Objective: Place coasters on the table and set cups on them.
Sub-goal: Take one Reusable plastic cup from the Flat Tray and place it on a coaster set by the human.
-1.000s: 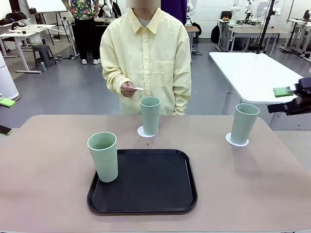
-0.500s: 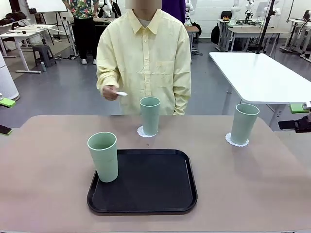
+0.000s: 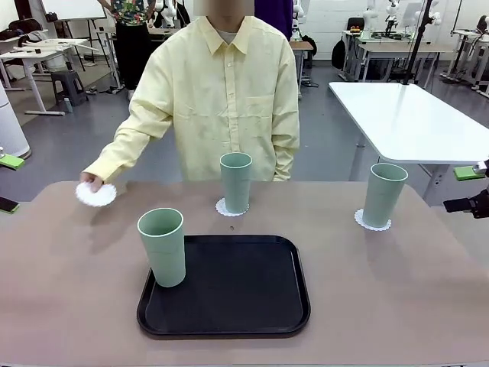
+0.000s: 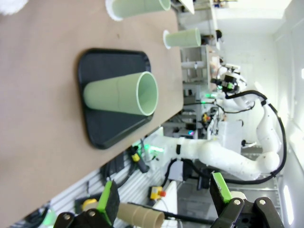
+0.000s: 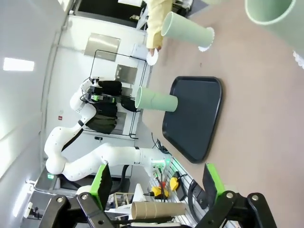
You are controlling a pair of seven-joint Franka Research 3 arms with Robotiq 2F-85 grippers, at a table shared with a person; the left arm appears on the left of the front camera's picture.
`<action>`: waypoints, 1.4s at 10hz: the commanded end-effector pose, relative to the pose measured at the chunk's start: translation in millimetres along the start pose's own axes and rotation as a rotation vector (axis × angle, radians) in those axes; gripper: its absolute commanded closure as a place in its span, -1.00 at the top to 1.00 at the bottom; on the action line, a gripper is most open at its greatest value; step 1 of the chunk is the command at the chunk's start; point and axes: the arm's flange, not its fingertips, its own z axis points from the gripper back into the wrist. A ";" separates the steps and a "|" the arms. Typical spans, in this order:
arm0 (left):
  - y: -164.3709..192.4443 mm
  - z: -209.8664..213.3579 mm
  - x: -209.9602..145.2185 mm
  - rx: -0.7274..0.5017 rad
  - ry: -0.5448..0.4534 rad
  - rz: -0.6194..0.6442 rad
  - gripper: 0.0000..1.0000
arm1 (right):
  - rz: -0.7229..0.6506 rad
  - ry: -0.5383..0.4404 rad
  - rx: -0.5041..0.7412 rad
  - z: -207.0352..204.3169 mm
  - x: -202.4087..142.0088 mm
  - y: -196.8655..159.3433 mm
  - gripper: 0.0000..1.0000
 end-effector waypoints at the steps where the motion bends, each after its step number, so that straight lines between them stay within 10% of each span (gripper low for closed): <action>1: 0.0 0.6 0.1 -0.020 -0.006 -0.017 1.00 | -0.065 0.041 -0.033 0.5 6.2 -4.4 1.00; 14: 0.0 0.6 0.1 -0.020 -0.006 -0.017 1.00 | -0.026 0.012 -0.007 -0.9 1.1 -1.8 1.00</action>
